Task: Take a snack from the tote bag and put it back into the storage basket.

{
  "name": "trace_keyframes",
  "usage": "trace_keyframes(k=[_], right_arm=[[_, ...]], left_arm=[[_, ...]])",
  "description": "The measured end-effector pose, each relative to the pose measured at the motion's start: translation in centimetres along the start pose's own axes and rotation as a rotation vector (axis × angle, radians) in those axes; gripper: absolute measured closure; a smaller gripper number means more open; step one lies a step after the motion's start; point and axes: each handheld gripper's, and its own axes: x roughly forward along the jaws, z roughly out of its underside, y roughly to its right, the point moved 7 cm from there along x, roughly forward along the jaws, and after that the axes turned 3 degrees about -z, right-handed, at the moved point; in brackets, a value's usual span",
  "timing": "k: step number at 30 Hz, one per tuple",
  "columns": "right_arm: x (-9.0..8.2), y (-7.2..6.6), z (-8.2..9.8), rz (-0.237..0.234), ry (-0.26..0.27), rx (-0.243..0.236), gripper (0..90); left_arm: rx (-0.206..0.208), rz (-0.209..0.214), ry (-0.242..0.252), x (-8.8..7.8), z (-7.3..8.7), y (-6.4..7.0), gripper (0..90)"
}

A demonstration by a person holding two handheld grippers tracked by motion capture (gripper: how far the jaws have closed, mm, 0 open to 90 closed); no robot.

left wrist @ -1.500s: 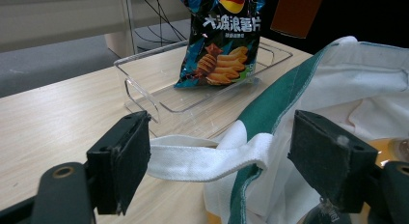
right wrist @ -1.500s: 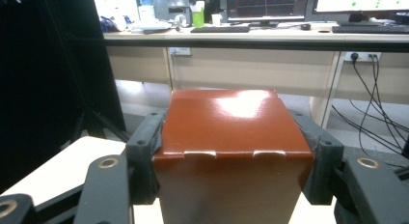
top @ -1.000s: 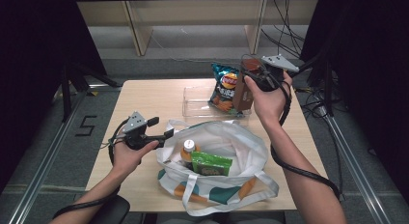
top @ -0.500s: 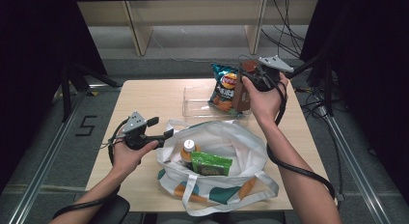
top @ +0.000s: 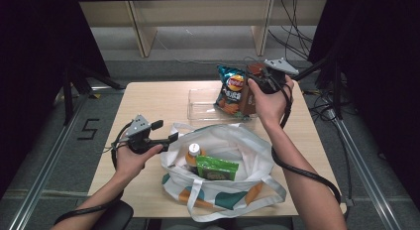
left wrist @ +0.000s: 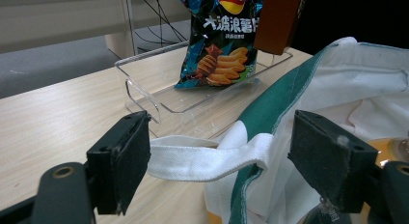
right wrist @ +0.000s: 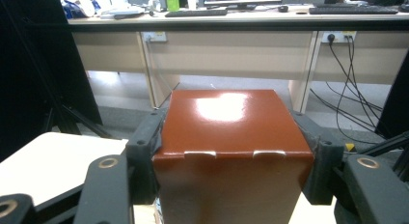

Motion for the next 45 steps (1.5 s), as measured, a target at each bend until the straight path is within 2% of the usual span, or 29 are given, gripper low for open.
trace_keyframes(k=[17,20,28,34,37,40,41,45], right_arm=[[0.7,0.0,0.7,0.022,0.001,-0.025,39.4],[0.8,0.0,0.9,0.03,-0.006,0.001,39.5],[0.9,0.1,1.1,0.029,-0.009,-0.006,39.5],[1.0,0.1,1.1,0.047,-0.003,0.006,39.5],[1.2,0.2,1.1,0.047,0.004,-0.014,39.5],[1.2,0.2,1.2,0.057,0.001,-0.007,39.5],[1.2,0.2,1.2,0.061,-0.004,0.012,39.5],[1.4,0.3,1.3,0.066,-0.002,0.006,39.5]], left_arm=[[0.0,0.001,0.0,0.0,0.0,-0.1,21.4],[0.002,-0.003,-0.007,-0.1,0.1,-0.1,21.3],[0.0,-0.004,-0.007,-0.1,0.1,-0.1,21.3],[0.0,-0.001,-0.001,0.0,0.0,-0.1,21.4],[-0.001,0.0,-0.001,0.0,0.0,-0.1,21.4],[-0.002,0.001,-0.002,0.0,0.1,0.0,21.4],[-0.001,0.001,-0.002,0.0,0.0,0.0,21.4],[-0.001,0.001,-0.003,0.0,0.1,-0.1,21.4]])
